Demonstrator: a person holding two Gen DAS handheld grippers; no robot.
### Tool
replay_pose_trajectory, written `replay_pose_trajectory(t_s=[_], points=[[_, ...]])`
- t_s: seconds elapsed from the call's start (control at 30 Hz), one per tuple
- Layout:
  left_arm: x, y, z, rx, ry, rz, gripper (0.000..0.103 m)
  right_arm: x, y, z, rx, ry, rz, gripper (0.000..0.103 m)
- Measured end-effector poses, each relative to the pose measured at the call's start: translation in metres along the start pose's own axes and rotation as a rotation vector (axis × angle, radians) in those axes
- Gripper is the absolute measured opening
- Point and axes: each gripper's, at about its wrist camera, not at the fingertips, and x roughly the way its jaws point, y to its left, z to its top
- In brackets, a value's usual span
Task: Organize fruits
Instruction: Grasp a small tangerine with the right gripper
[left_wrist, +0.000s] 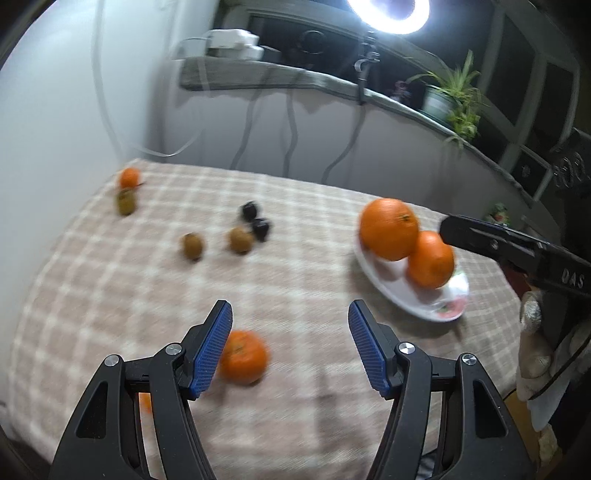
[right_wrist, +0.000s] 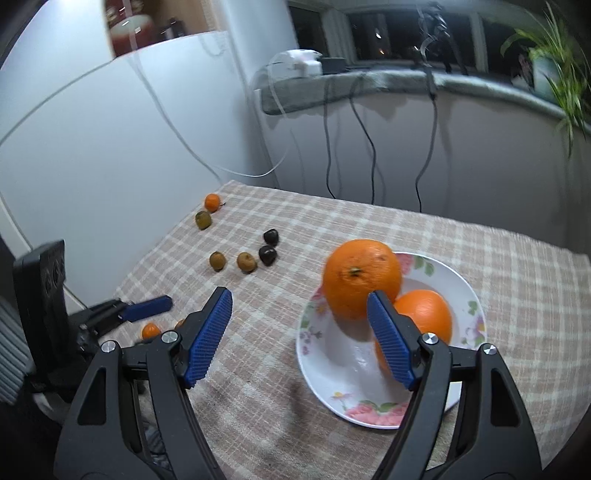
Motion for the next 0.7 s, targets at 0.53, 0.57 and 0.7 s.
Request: replay_pose_trajectory(t_s=[0.53,0.57,0.7], points=[[-0.023,0.063,-0.049,-0.160,0.027,0.090,0.047,0.052,0.061,-0.023,-0.119,0.122,0.145,0.060],[-0.023,0.065,-0.051,-0.168,0.026,0.094,0.046,0.054,0.064,-0.024,-0.122,0.129,0.152,0.060],[-0.022,0.071,-0.052,-0.174,0.024,0.111,0.045,0.067,0.074,-0.029,-0.141,0.155,0.169,0.059]])
